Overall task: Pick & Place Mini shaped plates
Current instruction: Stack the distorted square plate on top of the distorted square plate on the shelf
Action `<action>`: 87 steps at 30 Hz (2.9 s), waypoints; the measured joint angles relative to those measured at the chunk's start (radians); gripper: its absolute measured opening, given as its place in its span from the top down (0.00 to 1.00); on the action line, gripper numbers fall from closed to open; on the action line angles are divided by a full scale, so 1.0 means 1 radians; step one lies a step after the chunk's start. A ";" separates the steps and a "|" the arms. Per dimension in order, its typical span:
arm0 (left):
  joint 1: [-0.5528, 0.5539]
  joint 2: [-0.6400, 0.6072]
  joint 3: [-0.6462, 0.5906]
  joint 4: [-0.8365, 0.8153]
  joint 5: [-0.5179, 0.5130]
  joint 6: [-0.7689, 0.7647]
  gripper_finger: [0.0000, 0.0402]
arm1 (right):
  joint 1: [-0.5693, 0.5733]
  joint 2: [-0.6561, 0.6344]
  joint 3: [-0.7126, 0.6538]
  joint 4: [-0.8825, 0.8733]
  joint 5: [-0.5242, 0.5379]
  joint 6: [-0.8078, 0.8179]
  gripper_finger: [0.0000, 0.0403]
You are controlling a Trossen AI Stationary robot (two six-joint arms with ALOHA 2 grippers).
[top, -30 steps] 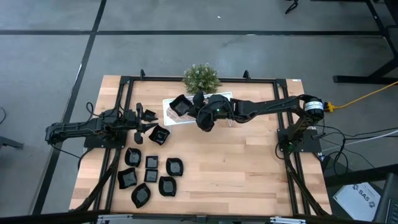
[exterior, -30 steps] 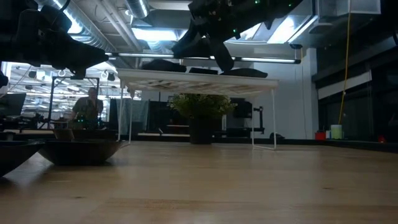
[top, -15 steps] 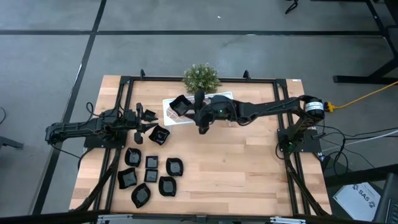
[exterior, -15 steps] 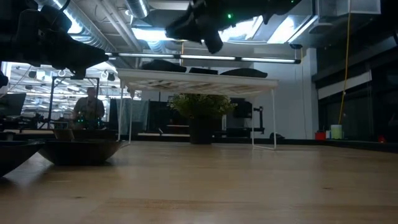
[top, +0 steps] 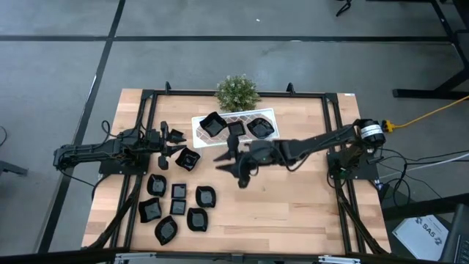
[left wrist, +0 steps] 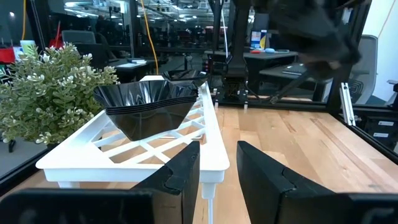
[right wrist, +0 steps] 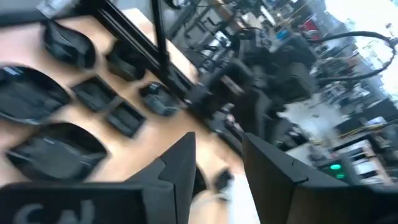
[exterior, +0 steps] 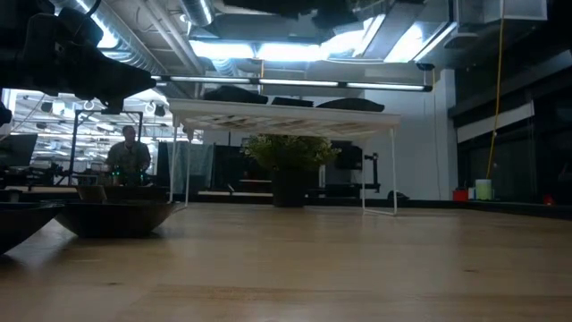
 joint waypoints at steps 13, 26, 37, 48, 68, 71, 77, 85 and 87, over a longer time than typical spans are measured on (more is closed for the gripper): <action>0.000 0.000 0.000 0.000 0.000 0.000 0.75 | 0.195 -0.001 -0.001 -0.017 -0.006 0.161 0.68; 0.000 0.000 0.000 0.000 0.000 0.000 0.75 | 0.243 0.028 -0.001 -0.025 -0.131 0.237 0.68; 0.000 0.000 0.000 0.000 0.000 0.000 0.75 | 0.253 0.112 -0.001 -0.054 0.031 0.358 0.68; 0.000 0.000 0.000 0.000 0.000 0.000 0.75 | 0.262 0.147 -0.001 -0.039 0.124 0.370 0.68; 0.000 0.000 0.000 0.000 0.000 0.000 0.75 | 0.277 0.271 -0.001 -0.031 0.122 0.529 0.68; 0.000 0.000 0.000 0.000 0.000 0.000 0.75 | 0.291 0.265 -0.001 -0.180 0.123 0.674 0.68; 0.000 0.000 0.000 0.000 0.000 0.000 0.75 | 0.335 0.180 -0.001 -0.589 0.137 0.836 0.68; 0.000 0.000 0.000 0.000 0.000 0.000 0.75 | 0.377 -0.036 0.000 -0.781 0.033 0.987 0.68; 0.000 0.000 0.000 -0.001 0.000 0.000 0.75 | 0.391 -0.088 -0.001 -0.848 0.005 0.998 0.68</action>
